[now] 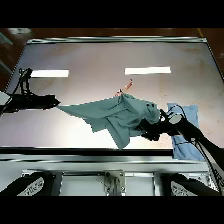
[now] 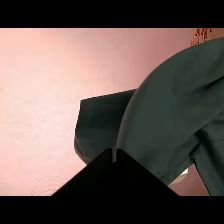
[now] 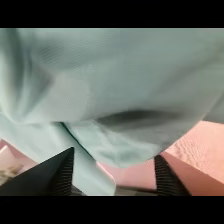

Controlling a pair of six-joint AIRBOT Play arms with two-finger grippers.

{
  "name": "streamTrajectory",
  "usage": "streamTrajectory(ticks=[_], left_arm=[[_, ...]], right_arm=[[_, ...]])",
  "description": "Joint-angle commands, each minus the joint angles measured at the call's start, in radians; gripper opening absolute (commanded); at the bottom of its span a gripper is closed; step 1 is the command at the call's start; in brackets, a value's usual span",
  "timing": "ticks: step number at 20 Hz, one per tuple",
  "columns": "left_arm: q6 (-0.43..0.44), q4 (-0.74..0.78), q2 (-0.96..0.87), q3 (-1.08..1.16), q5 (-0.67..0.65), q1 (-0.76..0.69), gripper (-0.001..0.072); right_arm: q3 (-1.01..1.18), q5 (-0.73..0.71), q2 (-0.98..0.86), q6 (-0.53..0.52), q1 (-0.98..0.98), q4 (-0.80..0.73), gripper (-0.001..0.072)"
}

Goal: Fold the shirts.

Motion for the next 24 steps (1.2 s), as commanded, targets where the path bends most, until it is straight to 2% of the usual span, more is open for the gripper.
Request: streamTrajectory(ticks=[1,2,3,4,6,10,12,14,18,21,24], left_arm=[[0.0,0.0,0.0,0.0,0.001,-0.001,0.0038],[0.0,0.0,0.0,0.0,0.003,-0.001,0.0038],[0.0,0.0,0.0,0.0,0.006,-0.001,0.0038],[0.0,0.001,0.0,0.0,0.012,0.0,0.0038],[0.0,0.002,0.0,0.002,0.026,0.002,0.0038],[0.013,0.017,0.028,0.097,0.014,0.03,0.0037],[0.04,0.017,0.079,0.212,-0.009,0.058,0.0038],[0.056,0.019,0.146,0.362,-0.019,0.079,0.0038],[0.055,0.02,0.276,0.697,-0.018,0.13,0.0038],[0.031,0.024,0.357,0.844,-0.015,0.161,0.0038],[0.014,0.042,0.42,0.91,-0.018,0.169,0.0038]], right_arm=[[-0.001,-0.088,-0.026,0.009,0.004,0.057,0.0494],[-0.001,-0.099,-0.041,0.008,0.004,0.084,0.0489],[-0.001,-0.103,-0.053,-0.008,0.003,0.105,0.0308],[-0.001,-0.102,-0.054,-0.014,0.003,0.119,0.007],[0.011,-0.081,-0.027,-0.138,0.003,0.165,0.006],[0.168,0.142,0.163,-0.392,0.003,0.153,0.0059],[0.32,0.231,0.304,-0.447,-0.002,0.112,0.006],[0.515,0.211,0.443,-0.391,-0.038,0.038,0.0059],[0.864,0.028,0.612,-0.236,-0.123,-0.175,0.0059],[1.015,0.03,0.659,-0.15,-0.151,-0.267,0.0059],[1.084,0.042,0.689,-0.108,-0.151,-0.278,0.0059]])
